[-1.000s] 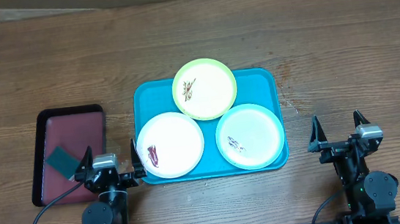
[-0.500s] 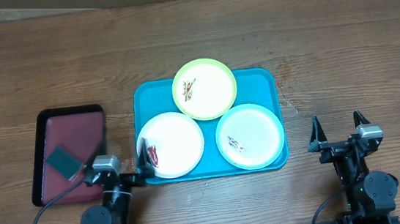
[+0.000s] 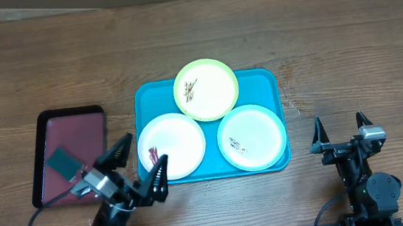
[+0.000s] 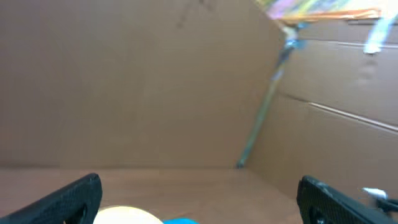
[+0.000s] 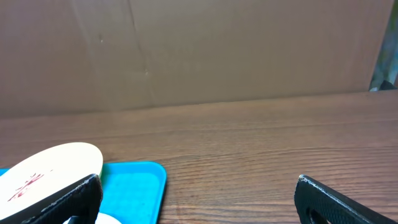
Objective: Clean dirty plates on tray and stack at the side
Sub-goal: 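Move the left gripper over the red mat toward the green sponge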
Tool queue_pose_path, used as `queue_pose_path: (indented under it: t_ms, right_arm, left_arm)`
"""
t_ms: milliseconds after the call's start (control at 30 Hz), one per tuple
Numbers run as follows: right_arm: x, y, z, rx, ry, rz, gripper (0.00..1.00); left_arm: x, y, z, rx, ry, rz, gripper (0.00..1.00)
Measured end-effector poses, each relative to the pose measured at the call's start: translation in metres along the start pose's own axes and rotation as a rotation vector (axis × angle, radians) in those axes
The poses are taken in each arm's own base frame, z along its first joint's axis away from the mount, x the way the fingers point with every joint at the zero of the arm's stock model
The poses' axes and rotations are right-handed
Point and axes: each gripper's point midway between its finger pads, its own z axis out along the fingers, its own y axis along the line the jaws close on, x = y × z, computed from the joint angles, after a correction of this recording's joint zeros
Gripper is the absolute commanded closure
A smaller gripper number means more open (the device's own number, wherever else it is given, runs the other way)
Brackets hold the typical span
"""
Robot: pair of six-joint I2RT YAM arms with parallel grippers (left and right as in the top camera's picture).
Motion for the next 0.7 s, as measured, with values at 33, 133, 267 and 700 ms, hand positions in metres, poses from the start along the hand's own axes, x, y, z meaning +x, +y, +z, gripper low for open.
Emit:
queue_pose_path:
  t_ms: [33, 133, 267, 700]
  right_arm:
    - [0.0, 0.0, 0.0, 0.0, 0.001, 0.0, 0.0]
    - [0.0, 0.0, 0.0, 0.001, 0.0, 0.0, 0.0]
    - [0.0, 0.0, 0.0, 0.0, -0.001, 0.0, 0.0]
    - [0.0, 0.0, 0.0, 0.0, -0.001, 0.0, 0.0]
  left_arm:
    - [-0.001, 0.006, 0.0, -0.06, 0.037, -0.002, 0.0]
    - [-0.006, 0.025, -0.004, -0.265, 0.16, -0.028, 0.0]
    - [-0.023, 0.055, -0.02, -0.586, 0.341, -0.02, 0.0]
    - [-0.068, 0.144, -0.051, -1.253, 0.57, 0.068, 0.0]
